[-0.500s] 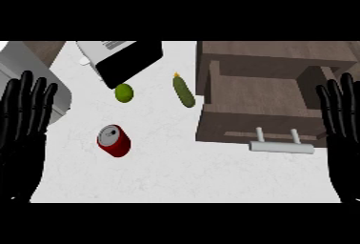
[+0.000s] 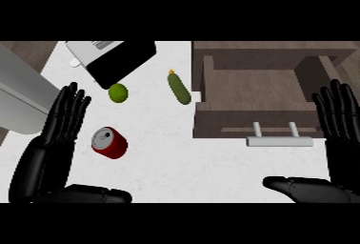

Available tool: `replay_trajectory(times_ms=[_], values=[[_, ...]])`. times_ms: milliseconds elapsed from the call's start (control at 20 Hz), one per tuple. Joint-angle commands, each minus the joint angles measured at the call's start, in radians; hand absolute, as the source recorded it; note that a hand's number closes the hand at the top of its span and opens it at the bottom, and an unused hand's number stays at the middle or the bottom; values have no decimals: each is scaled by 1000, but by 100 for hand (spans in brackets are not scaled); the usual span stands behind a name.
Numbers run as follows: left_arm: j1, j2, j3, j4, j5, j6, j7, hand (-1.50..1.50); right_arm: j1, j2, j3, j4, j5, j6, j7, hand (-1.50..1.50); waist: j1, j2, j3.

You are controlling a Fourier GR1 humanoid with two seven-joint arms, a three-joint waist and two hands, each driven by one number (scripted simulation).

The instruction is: Pick up the can, place it into the drawer and close the drawer

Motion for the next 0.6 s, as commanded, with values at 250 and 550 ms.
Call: replay_trajectory(times_ms=[250,550], values=[[30,-38,-107,-111,-108,62,284,-150,109,-28,-91,33,-86,57,18,-150,-1,0,3],[57,-9,27,-51,9,18,214,-150,237,21,-38,-39,-45,72,-36,-150,-4,0,2]])
